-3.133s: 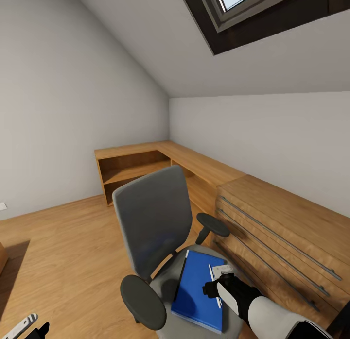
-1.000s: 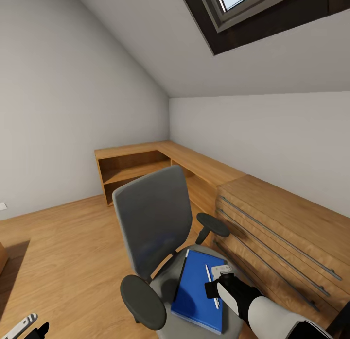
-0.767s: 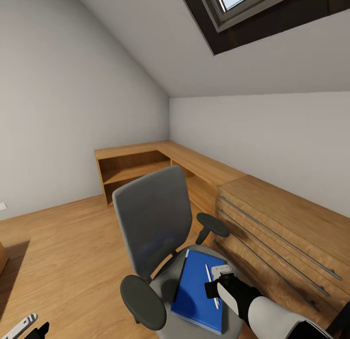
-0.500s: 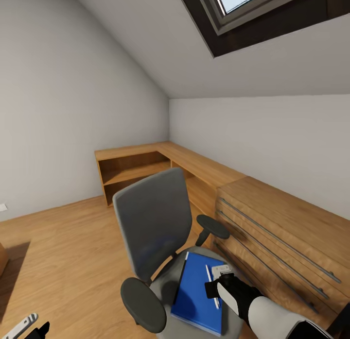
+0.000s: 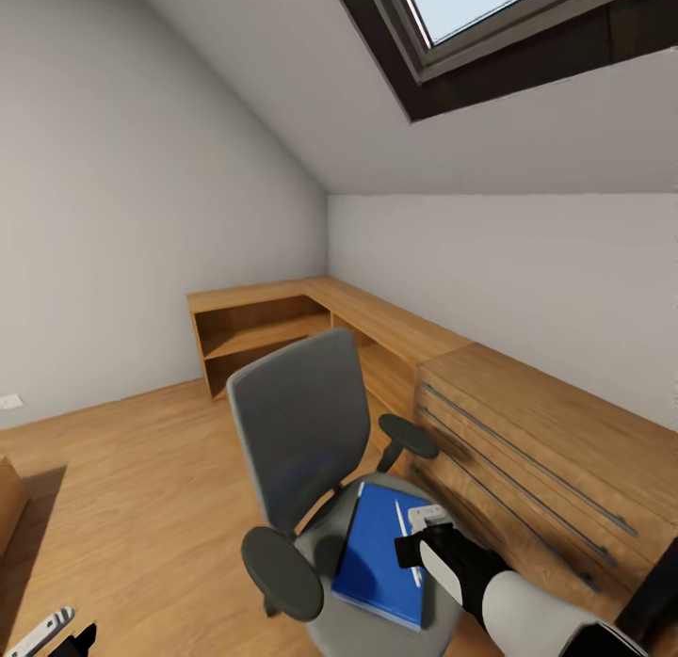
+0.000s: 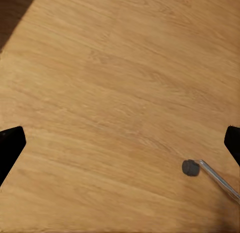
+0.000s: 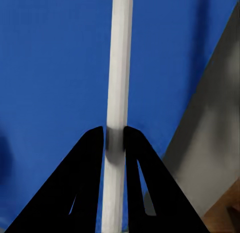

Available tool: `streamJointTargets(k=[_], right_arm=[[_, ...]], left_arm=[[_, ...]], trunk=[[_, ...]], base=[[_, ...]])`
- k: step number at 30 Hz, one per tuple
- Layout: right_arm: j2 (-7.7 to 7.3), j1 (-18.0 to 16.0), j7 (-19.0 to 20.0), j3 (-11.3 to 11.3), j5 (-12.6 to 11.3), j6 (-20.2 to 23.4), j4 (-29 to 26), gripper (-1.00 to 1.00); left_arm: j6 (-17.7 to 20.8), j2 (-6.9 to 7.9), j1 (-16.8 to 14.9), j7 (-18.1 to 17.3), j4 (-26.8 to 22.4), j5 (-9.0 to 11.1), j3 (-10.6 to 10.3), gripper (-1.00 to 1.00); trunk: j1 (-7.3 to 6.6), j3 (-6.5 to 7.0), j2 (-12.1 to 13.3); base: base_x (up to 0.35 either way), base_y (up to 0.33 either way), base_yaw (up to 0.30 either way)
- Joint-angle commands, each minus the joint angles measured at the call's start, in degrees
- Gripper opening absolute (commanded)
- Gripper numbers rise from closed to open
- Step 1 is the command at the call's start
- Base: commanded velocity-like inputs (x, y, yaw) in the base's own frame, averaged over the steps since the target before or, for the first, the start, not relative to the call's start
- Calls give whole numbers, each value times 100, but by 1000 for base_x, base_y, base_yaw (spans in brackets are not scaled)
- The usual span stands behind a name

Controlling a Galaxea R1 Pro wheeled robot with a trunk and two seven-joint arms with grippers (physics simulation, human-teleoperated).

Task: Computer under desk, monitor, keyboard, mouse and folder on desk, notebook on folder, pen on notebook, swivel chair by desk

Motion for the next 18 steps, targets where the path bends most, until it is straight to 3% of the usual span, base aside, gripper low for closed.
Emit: streamJointTargets(k=[1,6,9,14,18], right_arm=[[-11,-3,-34,42,-71,21,-38,-100],[-74,0,-41,42,-86,50,-271,-100],[-191,0,-47,42,-121,104,-529,-100],[-472,8,-65,30,-204,499,-1193,-100],[-682,26,-79,20,-346,741,-1834,-100]], left_arm=[[29,0,-1,28,-10,55,0,100],[31,-7,-1,36,-3,55,-3,100],[34,-14,-1,42,15,55,-11,100],[41,-17,-1,46,32,55,-16,100],[47,-18,-1,50,38,64,-21,100]], trunk=[[-26,12,38],[-136,102,238],[-202,156,359],[-312,246,559],[-400,317,720]], base=[[-312,0,0],[-328,0,0],[-338,0,0],[-312,0,0],[-132,0,0]])
